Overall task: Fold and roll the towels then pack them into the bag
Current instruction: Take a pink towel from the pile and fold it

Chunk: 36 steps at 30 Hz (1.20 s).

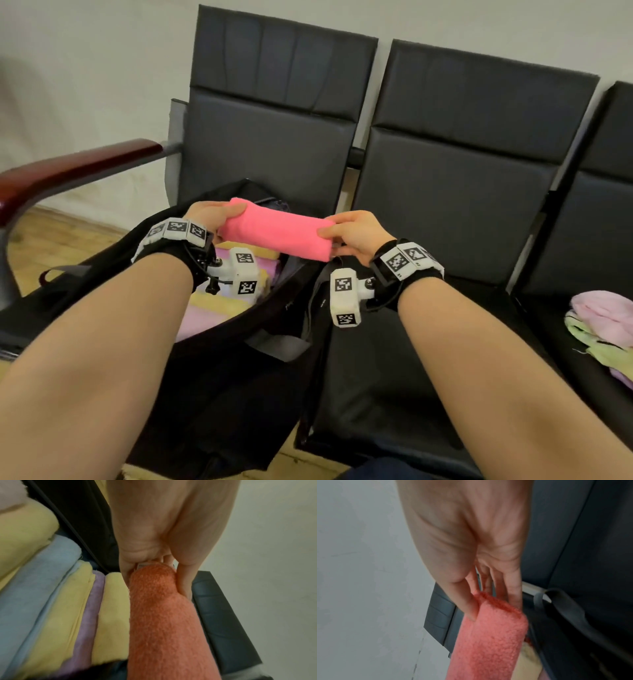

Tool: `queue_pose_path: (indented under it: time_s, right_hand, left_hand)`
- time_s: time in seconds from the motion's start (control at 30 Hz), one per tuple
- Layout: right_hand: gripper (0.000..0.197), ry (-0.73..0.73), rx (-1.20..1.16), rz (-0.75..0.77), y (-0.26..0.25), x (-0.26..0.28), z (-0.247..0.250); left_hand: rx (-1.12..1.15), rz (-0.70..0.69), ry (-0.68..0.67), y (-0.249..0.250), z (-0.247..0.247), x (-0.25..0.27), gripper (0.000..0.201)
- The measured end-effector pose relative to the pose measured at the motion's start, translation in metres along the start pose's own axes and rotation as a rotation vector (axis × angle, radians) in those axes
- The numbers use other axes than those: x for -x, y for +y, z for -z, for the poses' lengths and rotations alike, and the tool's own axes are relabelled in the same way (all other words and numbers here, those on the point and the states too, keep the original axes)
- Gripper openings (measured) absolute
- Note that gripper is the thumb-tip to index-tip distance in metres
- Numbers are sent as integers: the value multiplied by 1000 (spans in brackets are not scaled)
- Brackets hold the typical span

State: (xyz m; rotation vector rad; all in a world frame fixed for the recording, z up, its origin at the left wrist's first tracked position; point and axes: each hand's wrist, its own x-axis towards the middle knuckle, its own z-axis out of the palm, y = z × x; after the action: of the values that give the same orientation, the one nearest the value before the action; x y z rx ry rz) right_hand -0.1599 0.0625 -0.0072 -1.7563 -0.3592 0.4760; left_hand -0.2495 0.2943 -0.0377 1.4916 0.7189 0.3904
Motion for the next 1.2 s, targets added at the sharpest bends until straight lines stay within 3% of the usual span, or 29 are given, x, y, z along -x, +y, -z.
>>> queue_pose_path:
  time_s: [0.2, 0.37, 0.67, 0.8, 1.0, 1.2]
  right_hand:
    - [15, -62, 51, -186, 14, -57, -61]
    - [28, -110, 170, -262, 41, -78, -93]
    - [38, -104, 254, -189, 52, -105, -108]
    - [14, -34, 314, -154, 56, -116, -109]
    - [17, -86, 261, -189, 75, -125, -107]
    - [39, -99, 346, -217, 65, -118, -112]
  left_hand:
    - [-43, 93, 82, -26, 43, -52, 35]
    - [-279, 211, 131, -51, 57, -76, 61]
    - [-293, 184, 122, -68, 51, -98, 51]
    - [-217, 138, 126, -73, 49, -111, 43]
    - [-300, 91, 107, -83, 46, -114, 42]
    - [-536, 59, 171, -72, 43, -107, 47]
